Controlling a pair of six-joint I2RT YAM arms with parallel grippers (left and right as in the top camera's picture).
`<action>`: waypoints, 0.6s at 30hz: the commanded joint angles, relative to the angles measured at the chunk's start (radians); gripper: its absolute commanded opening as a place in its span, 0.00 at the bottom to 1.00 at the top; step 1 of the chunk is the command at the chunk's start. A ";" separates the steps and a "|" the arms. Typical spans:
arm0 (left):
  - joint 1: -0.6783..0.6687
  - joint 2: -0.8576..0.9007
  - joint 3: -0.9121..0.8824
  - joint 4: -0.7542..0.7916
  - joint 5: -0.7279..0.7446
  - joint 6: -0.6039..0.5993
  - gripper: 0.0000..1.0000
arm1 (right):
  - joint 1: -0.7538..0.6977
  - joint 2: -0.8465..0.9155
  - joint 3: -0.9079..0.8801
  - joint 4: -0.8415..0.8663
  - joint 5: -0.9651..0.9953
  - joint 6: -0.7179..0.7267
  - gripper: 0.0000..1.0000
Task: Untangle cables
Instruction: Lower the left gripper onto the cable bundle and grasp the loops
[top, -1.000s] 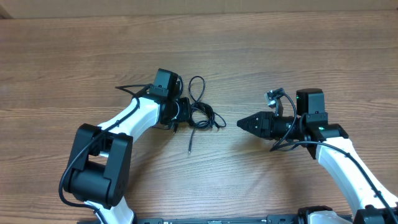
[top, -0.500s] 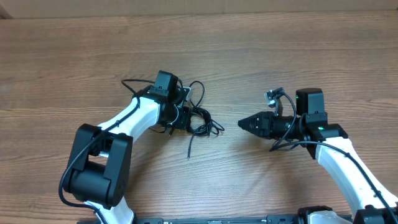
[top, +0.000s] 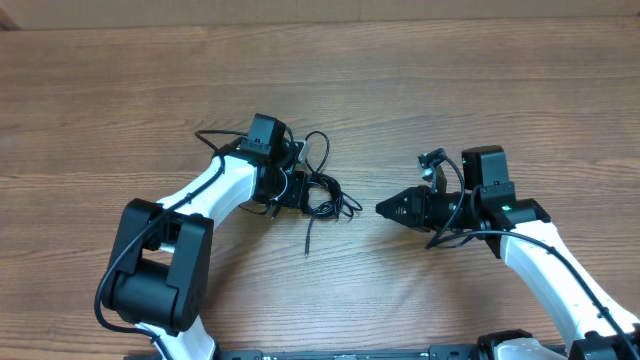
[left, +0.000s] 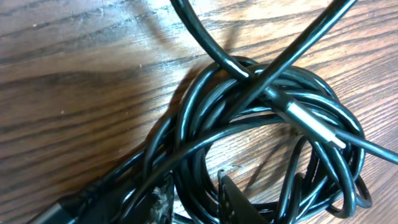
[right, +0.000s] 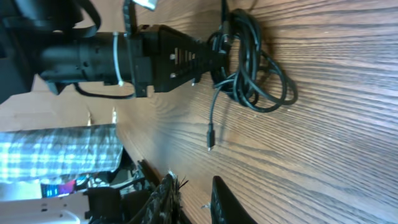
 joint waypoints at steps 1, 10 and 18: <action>0.001 0.012 0.055 -0.031 0.019 -0.066 0.27 | 0.025 0.000 0.027 0.006 0.076 0.037 0.17; -0.004 0.003 0.206 -0.214 0.018 -0.202 0.55 | 0.069 0.000 0.027 0.006 0.151 0.037 0.17; -0.034 0.004 0.189 -0.261 -0.117 -0.423 0.48 | 0.082 0.000 0.027 0.008 0.192 0.037 0.17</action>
